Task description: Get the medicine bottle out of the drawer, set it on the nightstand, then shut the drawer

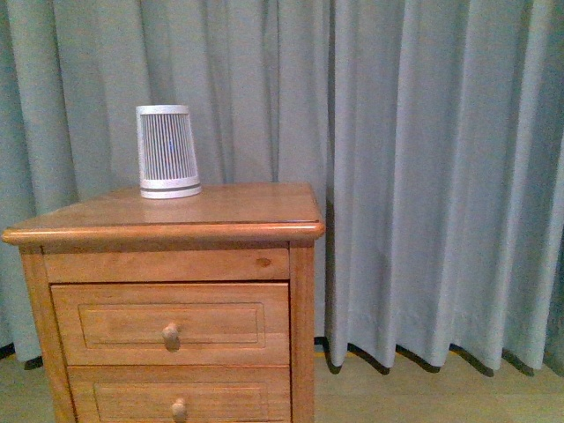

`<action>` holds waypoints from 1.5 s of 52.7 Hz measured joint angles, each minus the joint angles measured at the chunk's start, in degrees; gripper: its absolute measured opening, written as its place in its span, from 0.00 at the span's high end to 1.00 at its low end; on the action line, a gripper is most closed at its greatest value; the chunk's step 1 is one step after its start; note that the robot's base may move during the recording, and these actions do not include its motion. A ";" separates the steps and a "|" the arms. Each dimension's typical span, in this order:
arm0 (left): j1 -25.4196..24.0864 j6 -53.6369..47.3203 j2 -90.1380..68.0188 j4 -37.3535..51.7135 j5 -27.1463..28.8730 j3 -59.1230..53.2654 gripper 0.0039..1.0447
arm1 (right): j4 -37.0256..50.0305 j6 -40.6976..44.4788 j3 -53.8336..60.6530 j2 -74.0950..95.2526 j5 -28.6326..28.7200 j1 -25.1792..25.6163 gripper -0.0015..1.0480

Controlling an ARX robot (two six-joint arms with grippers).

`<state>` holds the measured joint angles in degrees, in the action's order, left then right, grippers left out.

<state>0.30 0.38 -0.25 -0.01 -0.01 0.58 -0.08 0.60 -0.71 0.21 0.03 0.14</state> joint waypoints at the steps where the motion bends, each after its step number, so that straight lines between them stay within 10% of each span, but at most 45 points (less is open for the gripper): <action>1: 0.00 0.00 0.00 0.00 0.02 0.00 0.06 | 0.00 0.00 0.00 0.00 0.00 0.00 0.07; 7: 0.00 0.02 0.00 -0.02 -0.02 0.00 0.06 | 0.00 0.00 0.00 0.00 0.00 0.00 0.07; 10: -3.96 3.37 -8.24 -6.27 -12.68 3.48 0.06 | 0.00 0.00 0.00 0.00 0.00 0.00 0.07; 15: -4.98 4.85 -23.02 3.17 -17.11 4.66 0.06 | 0.00 -0.02 0.00 0.00 0.07 0.00 0.07; 32: -2.25 9.49 -82.95 45.81 -8.15 27.69 0.06 | 0.00 0.00 0.00 0.00 0.09 0.00 0.07; 51: 3.50 10.16 -119.25 50.42 -3.04 58.27 0.06 | 0.00 0.00 0.00 0.00 0.09 0.00 0.07; 79: 6.56 0.04 -139.40 55.49 -2.51 73.81 0.06 | 0.00 0.00 0.00 0.00 0.09 0.00 0.07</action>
<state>6.85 0.43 -139.65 55.48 -2.52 74.39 -0.08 0.60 -0.71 0.21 0.12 0.14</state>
